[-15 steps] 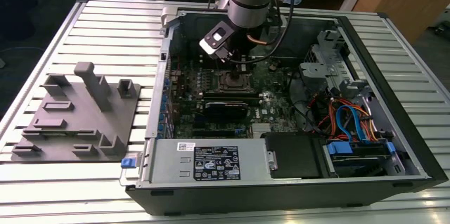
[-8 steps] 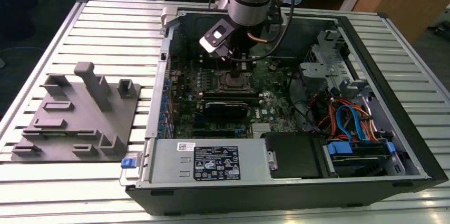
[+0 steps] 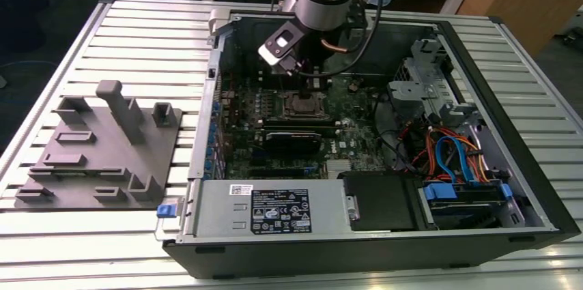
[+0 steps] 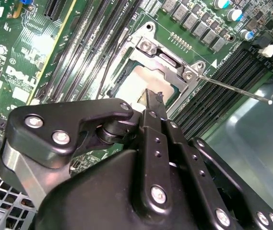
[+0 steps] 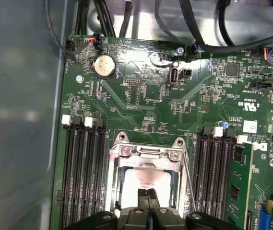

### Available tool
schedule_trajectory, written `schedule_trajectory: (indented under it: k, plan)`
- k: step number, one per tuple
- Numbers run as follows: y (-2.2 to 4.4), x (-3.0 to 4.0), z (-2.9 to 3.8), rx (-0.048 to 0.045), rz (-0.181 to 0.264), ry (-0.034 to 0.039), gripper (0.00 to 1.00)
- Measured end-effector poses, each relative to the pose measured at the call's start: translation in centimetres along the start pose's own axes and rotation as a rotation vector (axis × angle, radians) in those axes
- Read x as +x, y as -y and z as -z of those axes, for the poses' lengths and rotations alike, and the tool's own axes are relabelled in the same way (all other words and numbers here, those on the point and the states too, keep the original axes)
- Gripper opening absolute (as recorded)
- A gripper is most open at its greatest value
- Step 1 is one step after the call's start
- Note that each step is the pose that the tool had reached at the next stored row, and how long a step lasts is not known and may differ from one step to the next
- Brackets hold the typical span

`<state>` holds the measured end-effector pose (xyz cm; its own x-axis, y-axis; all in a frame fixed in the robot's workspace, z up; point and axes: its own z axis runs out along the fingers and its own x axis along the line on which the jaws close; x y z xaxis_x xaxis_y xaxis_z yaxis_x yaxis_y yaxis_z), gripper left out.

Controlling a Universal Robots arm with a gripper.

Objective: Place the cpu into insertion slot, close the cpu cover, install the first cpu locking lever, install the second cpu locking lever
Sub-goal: 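Install the first cpu locking lever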

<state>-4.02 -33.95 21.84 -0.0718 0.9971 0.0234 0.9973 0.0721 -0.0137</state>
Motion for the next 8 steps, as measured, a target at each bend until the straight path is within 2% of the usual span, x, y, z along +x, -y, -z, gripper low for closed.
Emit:
schedule_trajectory:
  k: [8]
  plan:
    - [0.01, 0.01, 0.44, 0.0000, 0.000, 0.0006, 0.10]
